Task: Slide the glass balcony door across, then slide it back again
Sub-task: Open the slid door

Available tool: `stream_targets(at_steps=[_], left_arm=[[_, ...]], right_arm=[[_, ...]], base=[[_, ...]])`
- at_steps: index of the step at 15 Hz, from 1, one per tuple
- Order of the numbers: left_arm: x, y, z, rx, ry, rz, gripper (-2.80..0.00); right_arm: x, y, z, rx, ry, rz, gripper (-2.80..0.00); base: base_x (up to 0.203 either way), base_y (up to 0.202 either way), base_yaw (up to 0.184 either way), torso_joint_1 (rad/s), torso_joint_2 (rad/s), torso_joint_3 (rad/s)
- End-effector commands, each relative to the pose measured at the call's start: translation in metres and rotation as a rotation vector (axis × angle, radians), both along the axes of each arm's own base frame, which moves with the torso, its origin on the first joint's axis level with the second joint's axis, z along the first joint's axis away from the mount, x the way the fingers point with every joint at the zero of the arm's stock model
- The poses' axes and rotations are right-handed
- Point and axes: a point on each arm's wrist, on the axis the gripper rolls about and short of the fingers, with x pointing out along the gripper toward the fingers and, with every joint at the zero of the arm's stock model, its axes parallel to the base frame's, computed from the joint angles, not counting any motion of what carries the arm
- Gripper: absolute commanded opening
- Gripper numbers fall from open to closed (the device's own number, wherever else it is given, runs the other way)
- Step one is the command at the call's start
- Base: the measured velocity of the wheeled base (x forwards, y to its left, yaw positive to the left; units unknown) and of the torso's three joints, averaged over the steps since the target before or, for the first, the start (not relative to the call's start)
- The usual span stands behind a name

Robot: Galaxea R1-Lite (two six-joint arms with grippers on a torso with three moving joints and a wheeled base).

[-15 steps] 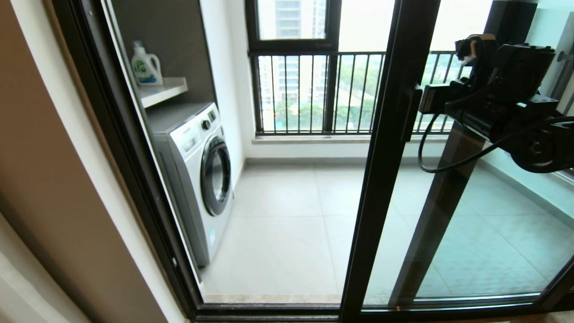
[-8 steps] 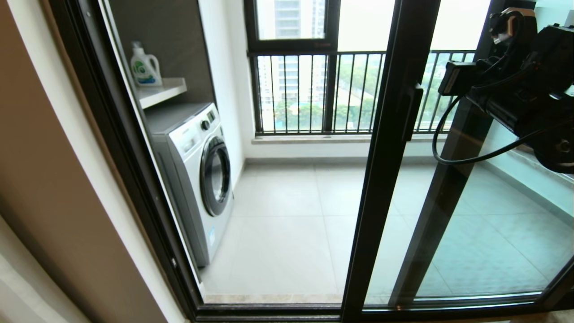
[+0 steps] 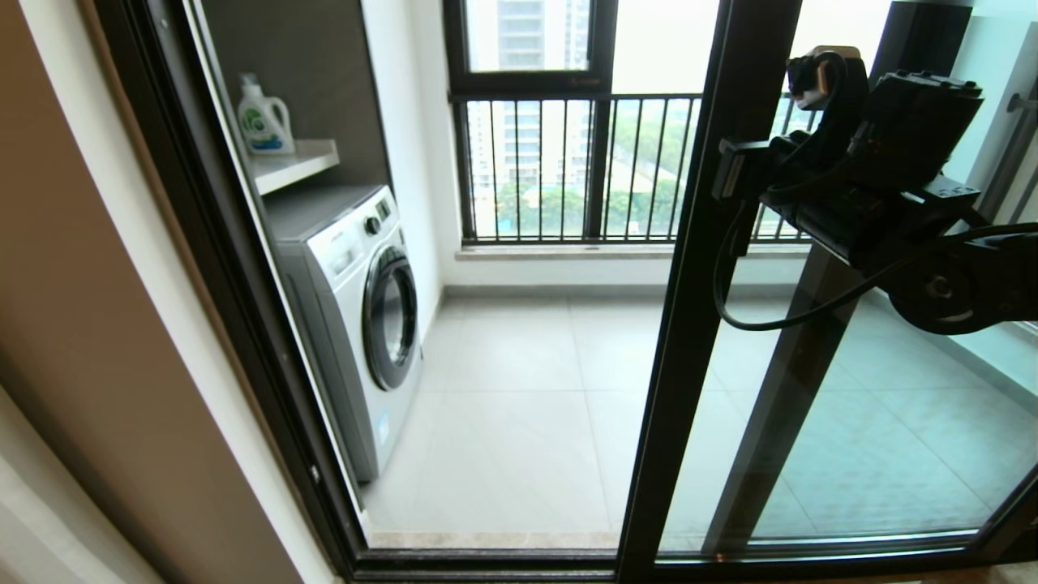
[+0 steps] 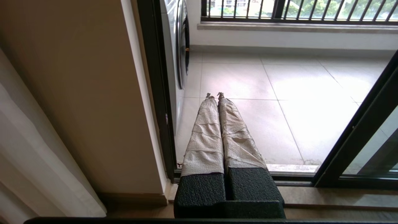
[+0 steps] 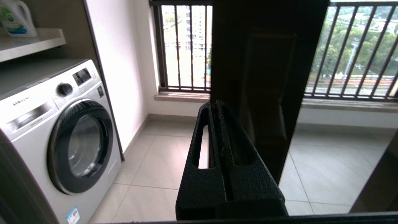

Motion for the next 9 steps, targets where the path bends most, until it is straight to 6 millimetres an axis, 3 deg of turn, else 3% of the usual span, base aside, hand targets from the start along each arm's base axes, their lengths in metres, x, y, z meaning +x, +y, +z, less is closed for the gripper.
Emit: stream_targets(at_steps=[1, 6, 9], left_arm=[[0.000, 0.000, 0.000, 0.000, 0.001, 0.000, -2.80], [0.000, 0.000, 0.000, 0.000, 0.000, 0.000, -2.80], [0.000, 0.000, 0.000, 0.000, 0.002, 0.000, -2.80]], right_arm=[[0.018, -0.013, -0.021, -0.012, 0.053, -0.046, -2.80], [0.024, -0.047, -0.022, -0.013, 0.054, -0.129, -2.80], [0.023, -0.051, -0.021, -0.013, 0.050, -0.136, -2.80]], base=[[0.000, 0.000, 0.000, 0.000, 0.00, 0.000], [0.000, 0.000, 0.000, 0.000, 0.00, 0.000], [0.000, 0.000, 0.000, 0.000, 0.00, 0.000]])
